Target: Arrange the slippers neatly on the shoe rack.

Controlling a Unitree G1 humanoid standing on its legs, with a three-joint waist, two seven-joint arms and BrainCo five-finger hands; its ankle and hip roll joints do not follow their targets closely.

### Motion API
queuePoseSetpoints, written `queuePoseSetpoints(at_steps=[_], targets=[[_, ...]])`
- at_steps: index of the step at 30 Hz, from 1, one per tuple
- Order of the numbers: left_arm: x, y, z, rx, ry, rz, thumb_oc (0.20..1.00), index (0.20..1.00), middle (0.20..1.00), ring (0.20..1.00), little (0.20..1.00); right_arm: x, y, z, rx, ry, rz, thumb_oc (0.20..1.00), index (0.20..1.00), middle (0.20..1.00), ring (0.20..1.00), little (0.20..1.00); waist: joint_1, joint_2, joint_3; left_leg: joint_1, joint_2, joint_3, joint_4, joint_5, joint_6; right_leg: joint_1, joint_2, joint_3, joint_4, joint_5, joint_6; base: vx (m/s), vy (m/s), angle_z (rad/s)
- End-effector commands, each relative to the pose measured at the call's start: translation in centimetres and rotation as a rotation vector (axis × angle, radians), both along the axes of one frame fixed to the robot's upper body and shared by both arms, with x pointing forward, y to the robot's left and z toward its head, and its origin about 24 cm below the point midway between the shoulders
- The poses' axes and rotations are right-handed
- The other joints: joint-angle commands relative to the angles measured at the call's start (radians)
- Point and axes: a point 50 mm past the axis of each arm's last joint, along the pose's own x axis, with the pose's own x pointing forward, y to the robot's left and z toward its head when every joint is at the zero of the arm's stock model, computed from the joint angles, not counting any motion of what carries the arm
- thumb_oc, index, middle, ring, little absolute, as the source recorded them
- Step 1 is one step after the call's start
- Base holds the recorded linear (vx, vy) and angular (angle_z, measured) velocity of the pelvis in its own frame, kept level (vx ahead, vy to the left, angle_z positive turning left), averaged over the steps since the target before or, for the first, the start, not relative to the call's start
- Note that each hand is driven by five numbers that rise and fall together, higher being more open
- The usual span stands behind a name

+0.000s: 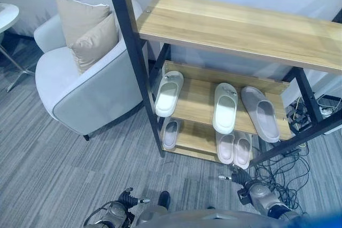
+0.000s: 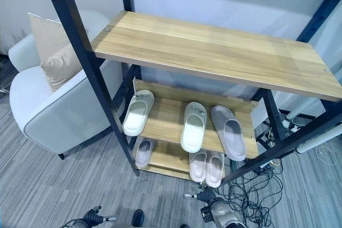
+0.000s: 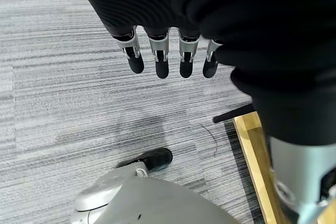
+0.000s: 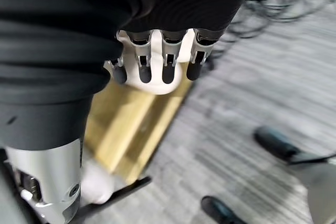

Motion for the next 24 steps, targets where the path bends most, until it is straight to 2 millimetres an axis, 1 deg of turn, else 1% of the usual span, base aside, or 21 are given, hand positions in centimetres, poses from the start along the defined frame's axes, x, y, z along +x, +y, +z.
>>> queuePoseSetpoints(at_steps=[1, 2, 3, 4, 5, 7, 8, 9, 10, 11, 12, 14, 15, 16, 17, 19, 20, 21, 22, 23, 24], targets=[[1.0, -0.9, 0.0, 0.009, -0.012, -0.05, 1.0, 1.0, 1.0, 1.0, 1.0, 3.8, 2.2, 3.7, 0.018, -0.277, 0.294, 1.0, 1.0, 1.0, 1.0, 1.0, 0.027, 0.028, 0.051, 0.002, 0.025, -0.006, 0.005, -0.063, -0.03, 0.042, -0.022, 0.01, 0.027, -0.041, 0.054, -0.04, -0.004, 0.0], [1.1, -0.8, 0.0, 0.016, -0.009, -0.074, 1.0, 1.0, 1.0, 1.0, 1.0, 4.5, 2.2, 3.7, 0.041, -0.227, 0.233, 1.0, 1.0, 1.0, 1.0, 1.0, 0.02, 0.026, 0.048, -0.004, 0.024, -0.006, 0.005, -0.06, -0.032, 0.038, -0.021, 0.008, 0.027, -0.039, 0.053, -0.03, 0.001, -0.01], [0.8, -0.8, 0.0, -0.004, -0.01, -0.051, 1.0, 1.0, 1.0, 1.0, 1.0, 5.3, 2.4, 5.8, 0.041, -0.384, 0.335, 1.0, 1.0, 1.0, 1.0, 1.0, 0.027, 0.028, 0.053, -0.001, 0.024, -0.006, 0.005, -0.061, -0.032, 0.04, -0.021, 0.008, 0.025, -0.039, 0.054, 0.0, 0.0, 0.0], [1.1, -0.7, 0.1, 0.004, -0.024, -0.069, 1.0, 1.0, 1.0, 1.0, 1.0, 4.2, 2.5, 3.9, 0.11, -0.236, 0.213, 1.0, 1.0, 1.0, 1.0, 1.0, 0.025, 0.027, 0.044, -0.002, 0.024, -0.008, 0.005, -0.062, -0.033, 0.043, -0.019, 0.003, 0.02, -0.039, 0.053, 0.0, 0.0, 0.0], [1.1, -0.6, 0.1, 0.007, -0.022, -0.075, 1.0, 1.0, 1.0, 1.0, 1.0, 4.5, 3.4, 4.1, 0.14, -0.233, 0.23, 1.0, 1.0, 1.0, 1.0, 1.0, 0.029, 0.027, 0.041, -0.002, 0.024, -0.009, 0.005, -0.062, -0.034, 0.045, -0.019, 0.002, 0.018, -0.039, 0.053, 0.0, -0.005, 0.05], [1.3, -1.3, 0.0, -0.012, -0.021, -0.081, 1.0, 1.0, 1.0, 1.0, 1.0, 3.0, 3.3, 2.5, 0.084, -0.148, 0.265, 1.0, 1.0, 1.0, 1.0, 1.0, 0.031, 0.028, 0.041, 0.0, 0.023, -0.011, 0.005, -0.063, -0.034, 0.047, -0.02, 0.0, 0.018, -0.039, 0.053, 0.0, 0.0, 0.0], [0.8, -1.6, -0.2, -0.015, -0.008, -0.082, 1.0, 1.0, 1.0, 1.0, 1.0, 4.1, 4.0, 3.9, 0.133, -0.249, 0.345, 1.0, 1.0, 1.0, 1.0, 1.0, 0.037, 0.032, 0.04, 0.002, 0.021, -0.012, 0.005, -0.062, -0.033, 0.05, -0.021, -0.003, 0.016, -0.039, 0.054, 0.01, 0.038, 0.0], [1.0, -2.8, -0.4, -0.031, -0.007, -0.139, 1.0, 1.0, 1.0, 1.0, 1.0, 5.5, 3.7, 4.2, 0.1, -0.276, 0.315, 1.0, 1.0, 1.0, 1.0, 1.0, 0.047, 0.045, 0.04, 0.004, 0.018, -0.019, 0.005, -0.061, -0.032, 0.057, -0.022, -0.014, 0.014, -0.04, 0.054, 0.01, 0.059, 0.03], [1.3, -3.0, -0.3, -0.025, -0.005, -0.178, 1.0, 1.0, 1.0, 1.0, 1.0, 7.3, 4.4, 6.0, 0.15, -0.359, 0.326, 1.0, 1.0, 1.0, 1.0, 1.0, 0.059, 0.049, 0.036, 0.004, 0.014, -0.026, 0.005, -0.061, -0.034, 0.06, -0.022, -0.022, 0.012, -0.041, 0.053, 0.0, 0.045, 0.05], [1.3, -3.0, -0.3, -0.025, -0.005, -0.178, 1.0, 1.0, 1.0, 1.0, 1.0, 7.3, 4.4, 6.0, 0.15, -0.358, 0.326, 1.0, 1.0, 1.0, 1.0, 1.0, 0.059, 0.049, 0.036, 0.004, 0.014, -0.027, 0.005, -0.061, -0.034, 0.06, -0.022, -0.022, 0.012, -0.041, 0.053, -0.01, 0.029, 0.19], [1.3, -3.2, -0.3, -0.041, -0.001, -0.179, 1.0, 1.0, 1.0, 1.0, 1.0, 6.5, 4.8, 6.1, 0.151, -0.364, 0.411, 1.0, 1.0, 1.0, 1.0, 1.0, 0.059, 0.049, 0.038, 0.004, 0.016, -0.024, 0.005, -0.061, -0.035, 0.058, -0.021, -0.02, 0.012, -0.042, 0.052, -0.01, 0.016, 0.26], [0.8, -3.6, -0.6, -0.062, 0.034, -0.181, 1.0, 1.0, 1.0, 1.0, 1.0, 2.6, 4.3, 4.1, 0.06, -0.272, 0.64, 1.0, 1.0, 1.0, 1.0, 1.0, 0.042, 0.048, 0.041, 0.007, 0.019, -0.02, 0.005, -0.064, -0.036, 0.058, -0.018, -0.015, 0.012, -0.04, 0.052, -0.01, 0.023, 0.14], [0.5, -3.6, -0.7, -0.066, 0.043, -0.18, 1.0, 1.0, 1.0, 1.0, 1.0, 1.8, 4.0, 4.0, 0.044, -0.267, 0.686, 1.0, 1.0, 1.0, 1.0, 1.0, 0.036, 0.047, 0.041, 0.008, 0.019, -0.019, 0.005, -0.064, -0.036, 0.058, -0.017, -0.013, 0.013, -0.04, 0.051, 0.0, 0.0, 0.0], [0.2, -3.1, -0.6, -0.043, 0.045, -0.195, 1.0, 1.0, 1.0, 1.0, 1.0, 5.5, 8.4, 7.9, 0.124, -0.49, 0.748, 1.0, 1.0, 1.0, 1.0, 1.0, 0.052, 0.046, 0.039, 0.007, 0.019, -0.022, 0.005, -0.065, -0.035, 0.057, -0.017, -0.013, 0.012, -0.041, 0.05, -0.01, 0.005, -0.06], [0.8, -3.2, -0.5, -0.033, 0.019, -0.188, 1.0, 1.0, 1.0, 1.0, 1.0, 5.9, 10.7, 10.0, 0.204, -0.576, 0.793, 1.0, 1.0, 1.0, 1.0, 1.0, 0.058, 0.045, 0.04, 0.001, 0.02, -0.024, 0.005, -0.065, -0.035, 0.051, -0.017, -0.012, 0.014, -0.043, 0.05, -0.01, 0.002, -0.26], [1.1, -3.6, -0.5, -0.04, 0.009, -0.191, 1.0, 1.0, 1.0, 1.0, 1.0, 5.3, 12.5, 11.7, 0.263, -0.645, 0.899, 1.0, 1.0, 1.0, 1.0, 1.0, 0.059, 0.04, 0.041, -0.003, 0.022, -0.025, 0.005, -0.066, -0.035, 0.046, -0.015, -0.009, 0.017, -0.045, 0.05, 0.0, -0.008, -0.14], [0.9, -3.0, -0.5, -0.025, 0.024, -0.2, 1.0, 1.0, 1.0, 1.0, 1.0, 7.2, 12.9, 16.5, 0.386, -0.679, 0.926, 1.0, 1.0, 1.0, 1.0, 1.0, 0.056, 0.027, 0.036, -0.006, 0.024, -0.025, 0.005, -0.065, -0.038, 0.044, -0.014, -0.008, 0.019, -0.045, 0.048, 0.03, -0.025, 0.19], [0.8, -2.2, -0.3, -0.031, 0.017, -0.155, 1.0, 1.0, 1.0, 1.0, 1.0, 6.6, 10.4, 19.0, 0.475, -0.721, 0.905, 1.0, 1.0, 1.0, 1.0, 1.0, 0.042, 0.015, 0.029, -0.008, 0.027, -0.018, 0.005, -0.064, -0.04, 0.04, -0.013, -0.007, 0.018, -0.044, 0.049, 0.04, -0.023, 0.22], [0.0, -2.2, -0.5, -0.044, 0.032, -0.155, 1.0, 1.0, 1.0, 1.0, 1.0, 7.5, 9.4, 20.1, 0.483, -0.742, 0.874, 1.0, 1.0, 1.0, 1.0, 1.0, 0.045, 0.016, 0.025, -0.009, 0.028, -0.018, 0.005, -0.063, -0.041, 0.04, -0.013, -0.01, 0.016, -0.043, 0.049, 0.04, -0.008, 0.17], [-0.2, -2.1, -0.5, -0.044, 0.036, -0.159, 1.0, 1.0, 1.0, 1.0, 1.0, 9.1, 8.8, 21.1, 0.467, -0.775, 0.841, 1.0, 1.0, 1.0, 1.0, 1.0, 0.049, 0.016, 0.022, -0.011, 0.028, -0.02, 0.005, -0.061, -0.042, 0.039, -0.013, -0.013, 0.016, -0.041, 0.05, 0.02, 0.007, 0.12], [-0.2, -2.3, -0.5, -0.054, 0.035, -0.159, 1.0, 1.0, 1.0, 1.0, 1.0, 10.1, 8.4, 21.4, 0.432, -0.804, 0.803, 1.0, 1.0, 1.0, 1.0, 1.0, 0.051, 0.016, 0.023, -0.011, 0.028, -0.02, 0.005, -0.06, -0.042, 0.038, -0.012, -0.013, 0.016, -0.04, 0.051, 0.0, 0.0, 0.0]])
